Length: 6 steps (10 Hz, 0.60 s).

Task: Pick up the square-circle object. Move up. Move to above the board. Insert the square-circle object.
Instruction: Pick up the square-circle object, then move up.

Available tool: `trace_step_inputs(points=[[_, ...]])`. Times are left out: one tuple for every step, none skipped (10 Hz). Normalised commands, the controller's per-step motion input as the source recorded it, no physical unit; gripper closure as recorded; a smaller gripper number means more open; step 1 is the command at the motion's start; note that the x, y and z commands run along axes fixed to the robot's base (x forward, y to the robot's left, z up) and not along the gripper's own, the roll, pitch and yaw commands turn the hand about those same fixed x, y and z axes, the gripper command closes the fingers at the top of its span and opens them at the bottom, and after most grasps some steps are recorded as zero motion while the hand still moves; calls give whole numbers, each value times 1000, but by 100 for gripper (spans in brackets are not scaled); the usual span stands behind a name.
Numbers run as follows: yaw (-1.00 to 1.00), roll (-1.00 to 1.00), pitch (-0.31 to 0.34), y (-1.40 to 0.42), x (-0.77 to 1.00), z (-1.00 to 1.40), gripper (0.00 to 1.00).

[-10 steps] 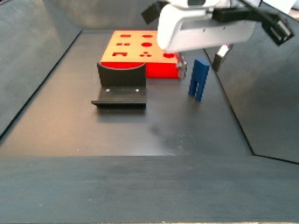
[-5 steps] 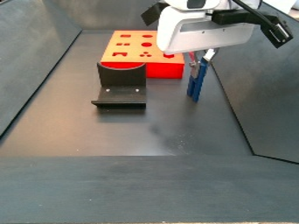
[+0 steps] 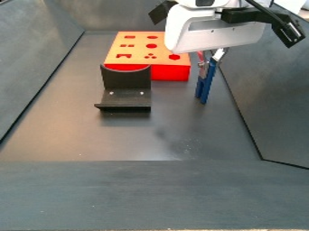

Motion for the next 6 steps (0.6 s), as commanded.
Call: trace_step_inputs(points=[[0,0,0,0,0,0,100],[0,0,0,0,0,0,100],[0,0,0,0,0,0,100],[0,0,0,0,0,833,100],[-47,-11,19,-90,-43,821,100],[-35,-5,46,-60,-64,702,100]])
